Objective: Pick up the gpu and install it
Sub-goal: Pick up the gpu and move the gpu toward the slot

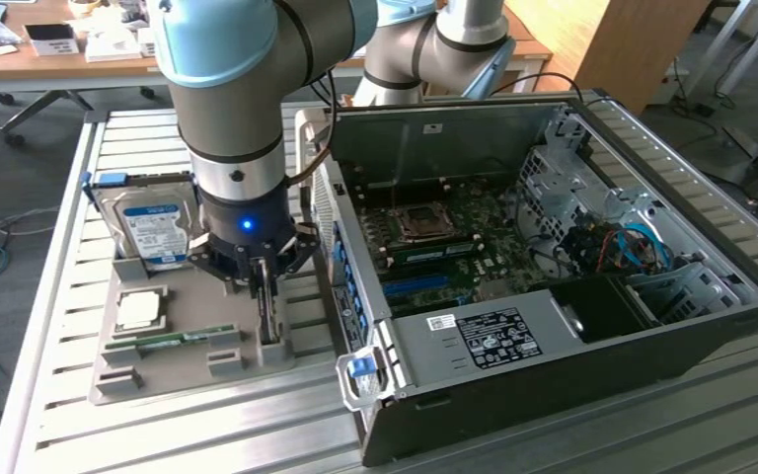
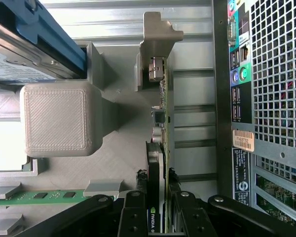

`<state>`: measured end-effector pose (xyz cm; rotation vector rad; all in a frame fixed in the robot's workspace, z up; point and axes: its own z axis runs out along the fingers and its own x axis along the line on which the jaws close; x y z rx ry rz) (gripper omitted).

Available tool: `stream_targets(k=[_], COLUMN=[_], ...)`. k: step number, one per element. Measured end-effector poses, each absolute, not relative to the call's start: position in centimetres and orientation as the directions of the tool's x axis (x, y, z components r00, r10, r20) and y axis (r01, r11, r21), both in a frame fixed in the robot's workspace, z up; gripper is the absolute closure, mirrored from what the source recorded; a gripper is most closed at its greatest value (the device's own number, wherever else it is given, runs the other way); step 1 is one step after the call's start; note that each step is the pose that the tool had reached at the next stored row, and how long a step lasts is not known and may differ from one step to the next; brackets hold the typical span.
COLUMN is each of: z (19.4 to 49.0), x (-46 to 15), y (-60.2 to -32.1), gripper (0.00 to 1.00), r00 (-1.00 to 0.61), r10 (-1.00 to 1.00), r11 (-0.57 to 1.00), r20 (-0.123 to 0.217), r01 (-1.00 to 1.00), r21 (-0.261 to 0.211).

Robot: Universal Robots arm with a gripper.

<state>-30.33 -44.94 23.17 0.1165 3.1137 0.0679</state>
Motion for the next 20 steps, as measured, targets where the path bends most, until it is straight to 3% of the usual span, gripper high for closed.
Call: stream_targets(k=[20], z=[24.5], x=[-30.3], y=[-44.9], gripper=[0.73], r00=[-0.997], r10=[0.075], r11=[0.996], r20=[-0.023], r01=[0.074], r21=[0.045])
